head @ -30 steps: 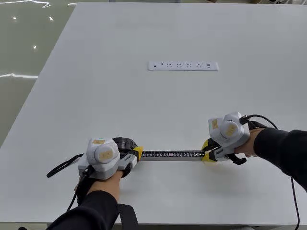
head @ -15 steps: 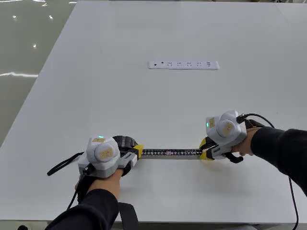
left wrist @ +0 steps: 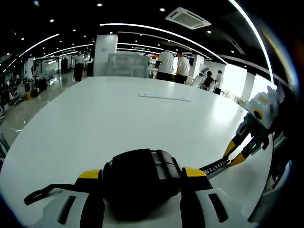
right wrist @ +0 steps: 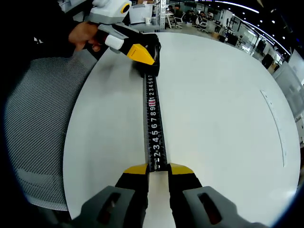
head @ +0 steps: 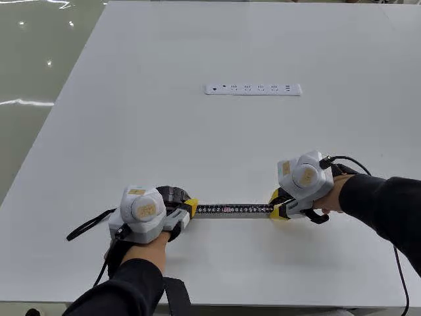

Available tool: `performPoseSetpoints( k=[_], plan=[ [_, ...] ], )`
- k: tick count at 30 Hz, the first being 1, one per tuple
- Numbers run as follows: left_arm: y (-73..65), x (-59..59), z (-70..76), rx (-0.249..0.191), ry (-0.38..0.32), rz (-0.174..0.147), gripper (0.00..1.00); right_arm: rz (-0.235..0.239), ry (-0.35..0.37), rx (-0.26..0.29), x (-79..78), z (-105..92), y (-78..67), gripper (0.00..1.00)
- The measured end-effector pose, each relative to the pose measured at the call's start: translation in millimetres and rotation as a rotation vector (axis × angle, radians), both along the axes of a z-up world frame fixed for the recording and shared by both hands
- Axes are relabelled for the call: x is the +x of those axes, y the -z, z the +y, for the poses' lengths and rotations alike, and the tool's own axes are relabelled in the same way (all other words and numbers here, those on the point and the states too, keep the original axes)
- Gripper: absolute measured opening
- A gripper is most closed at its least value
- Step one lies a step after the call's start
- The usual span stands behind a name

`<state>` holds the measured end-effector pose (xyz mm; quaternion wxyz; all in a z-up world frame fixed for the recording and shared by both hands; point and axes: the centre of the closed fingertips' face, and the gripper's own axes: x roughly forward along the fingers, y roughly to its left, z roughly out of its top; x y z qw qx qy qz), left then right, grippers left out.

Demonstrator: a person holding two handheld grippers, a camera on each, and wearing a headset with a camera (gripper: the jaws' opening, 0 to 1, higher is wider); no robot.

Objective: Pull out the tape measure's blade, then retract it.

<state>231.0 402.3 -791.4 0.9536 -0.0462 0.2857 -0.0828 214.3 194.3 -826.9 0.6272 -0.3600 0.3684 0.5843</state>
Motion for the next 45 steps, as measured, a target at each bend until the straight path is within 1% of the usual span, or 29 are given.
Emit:
performPoseSetpoints(
  k=[10, 23, 45],
  plan=[
    [0.0, -0.1, 0.1, -0.005, 0.003, 0.0, 0.61, -0.005, -0.012, 0.002, 0.9, 7.6, 0.3, 0.12],
    [-0.5, -0.7, 0.1, -0.009, 0.007, 0.001, 0.61, 0.013, 0.008, 0.033, 0.3, 27.3, 0.1, 0.12],
    [0.3, -0.5, 0.0, -0.012, 0.013, 0.003, 0.61, 0.01, 0.009, 0.053, 4.1, 53.5, -0.7, 0.12]
  ],
)
